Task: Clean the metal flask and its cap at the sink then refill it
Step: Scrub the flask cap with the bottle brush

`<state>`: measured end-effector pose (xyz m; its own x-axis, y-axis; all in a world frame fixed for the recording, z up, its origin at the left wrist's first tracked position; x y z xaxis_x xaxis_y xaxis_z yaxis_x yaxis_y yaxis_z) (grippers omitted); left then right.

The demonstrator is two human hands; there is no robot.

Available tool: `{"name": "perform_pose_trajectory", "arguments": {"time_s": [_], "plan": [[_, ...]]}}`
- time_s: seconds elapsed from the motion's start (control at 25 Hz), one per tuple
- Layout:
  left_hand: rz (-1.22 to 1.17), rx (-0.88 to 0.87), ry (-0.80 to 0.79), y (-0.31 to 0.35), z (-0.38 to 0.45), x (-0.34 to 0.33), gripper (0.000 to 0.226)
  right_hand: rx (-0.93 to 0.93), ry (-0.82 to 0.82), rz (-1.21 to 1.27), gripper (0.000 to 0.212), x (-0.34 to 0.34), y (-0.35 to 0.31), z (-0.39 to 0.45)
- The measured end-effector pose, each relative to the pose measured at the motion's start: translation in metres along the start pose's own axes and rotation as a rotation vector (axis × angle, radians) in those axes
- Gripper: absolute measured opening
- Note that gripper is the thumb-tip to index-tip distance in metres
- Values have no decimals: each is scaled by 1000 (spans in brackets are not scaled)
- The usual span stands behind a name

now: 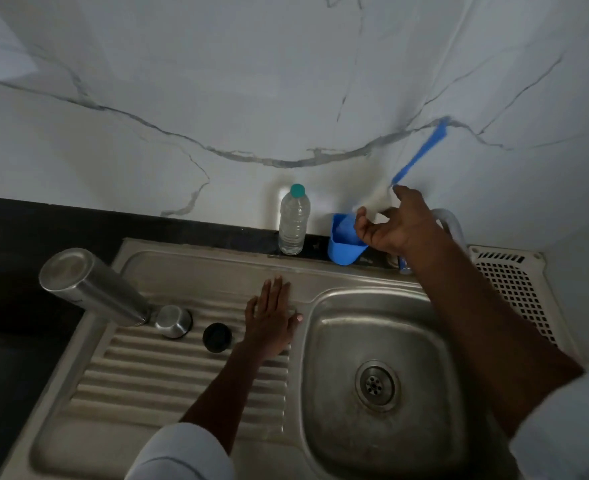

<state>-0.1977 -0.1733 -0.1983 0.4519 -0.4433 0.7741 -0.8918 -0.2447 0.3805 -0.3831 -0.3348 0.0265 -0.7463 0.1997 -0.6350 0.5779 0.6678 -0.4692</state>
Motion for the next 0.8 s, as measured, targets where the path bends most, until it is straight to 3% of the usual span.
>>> {"name": "perform_pose_trajectory", "arguments": {"time_s": [0.08, 0.16, 0.32, 0.44, 0.56, 0.64, 0.72, 0.8], "plan": [[-5, -11, -12, 0, -1, 1, 80, 0, 16, 16, 49, 1, 4, 14], [-2, -17, -19, 0, -1, 2, 80, 10, 23, 0, 41, 4, 13, 21], [0, -16, -22, 0, -1, 3, 80, 36, 92, -234, 43, 13, 26, 16], [-2, -21, -40, 1, -2, 4, 81, 243, 229, -522, 33, 24, 33, 4], [-33, -34, -91, 3, -6, 16, 80, 513, 229, -707, 28, 40, 55, -15], [-177, -33, -122, 9, -10, 29, 78, 620, 217, -804, 22, 58, 79, -32], [-512, -53, 55, 20, -29, 37, 64, 621, 247, -991, 18, 86, 115, -53], [-640, -101, 411, 31, -64, 31, 36, 587, 254, -1234, 21, 114, 158, -75]]}}
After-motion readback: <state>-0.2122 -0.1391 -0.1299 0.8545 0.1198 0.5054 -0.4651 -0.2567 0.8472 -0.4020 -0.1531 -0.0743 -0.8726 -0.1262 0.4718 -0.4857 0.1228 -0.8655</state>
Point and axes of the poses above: each hand's wrist, its own z-axis towards the middle knuckle, its own x-axis out of the back of the hand, y = z × x, the point moved 1 cm from there along z, towards the middle knuckle, and after that the axes turned 12 degrees about -y, right-handed, at the moved point
